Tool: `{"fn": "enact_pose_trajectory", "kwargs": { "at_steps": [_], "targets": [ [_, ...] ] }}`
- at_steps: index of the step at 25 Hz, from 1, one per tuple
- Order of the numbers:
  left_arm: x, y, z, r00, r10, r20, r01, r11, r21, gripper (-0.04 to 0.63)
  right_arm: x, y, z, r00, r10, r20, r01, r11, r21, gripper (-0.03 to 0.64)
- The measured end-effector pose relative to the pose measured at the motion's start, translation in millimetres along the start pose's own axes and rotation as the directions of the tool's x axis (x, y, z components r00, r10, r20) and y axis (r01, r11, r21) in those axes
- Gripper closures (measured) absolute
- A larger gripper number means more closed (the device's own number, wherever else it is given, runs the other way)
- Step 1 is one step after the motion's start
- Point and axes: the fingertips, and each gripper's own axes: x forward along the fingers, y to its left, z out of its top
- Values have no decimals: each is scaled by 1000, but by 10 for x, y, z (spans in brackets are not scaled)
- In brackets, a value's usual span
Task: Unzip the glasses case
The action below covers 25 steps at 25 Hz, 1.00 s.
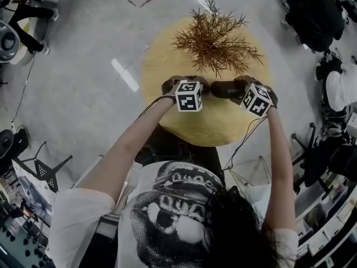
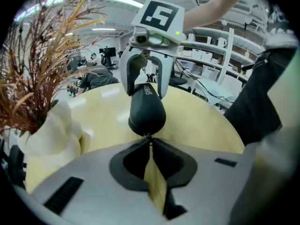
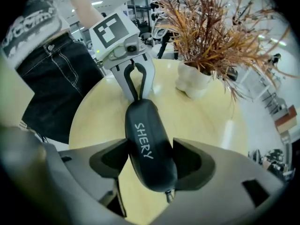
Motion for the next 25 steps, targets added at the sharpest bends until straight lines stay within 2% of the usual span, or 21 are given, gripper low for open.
{"fn": "enact_pose_trajectory", "kwargs": {
  "at_steps": [3, 7, 9, 13, 16, 18, 21, 25],
  "targets": [
    [-31, -33, -31, 1000, 0, 9, 0, 1000, -12, 568, 10, 41, 35, 999, -27, 30, 23, 994, 106, 318],
    [-81, -66, -53, 1000, 5, 28, -3, 999, -52, 568, 16, 111, 71, 995, -94, 42, 81, 966, 246, 318],
    [-109, -71, -68, 999, 10, 36, -8, 997, -71, 568, 23, 154, 97, 991, -125, 48, 102, 939, 328, 318],
    [-129, -40, -111, 998, 38, 53, -31, 991, -133, 568, 55, 223, 145, 978, -207, 35, 166, 863, 478, 318],
    [-163, -46, -154, 997, 46, 65, -33, 983, -178, 568, 67, 292, 196, 962, -273, -13, 237, 811, 535, 318],
    [-193, -54, -188, 996, 44, 72, -28, 978, -205, 568, 74, 328, 233, 955, -297, -20, 259, 793, 551, 318],
    [-213, -67, -207, 996, 35, 81, -15, 970, -245, 569, 82, 361, 250, 954, -298, -14, 257, 796, 547, 318],
    [-181, -68, -209, 997, 22, 68, -3, 963, -269, 569, 88, 373, 252, 962, -272, -5, 237, 829, 506, 314]
  ]
}}
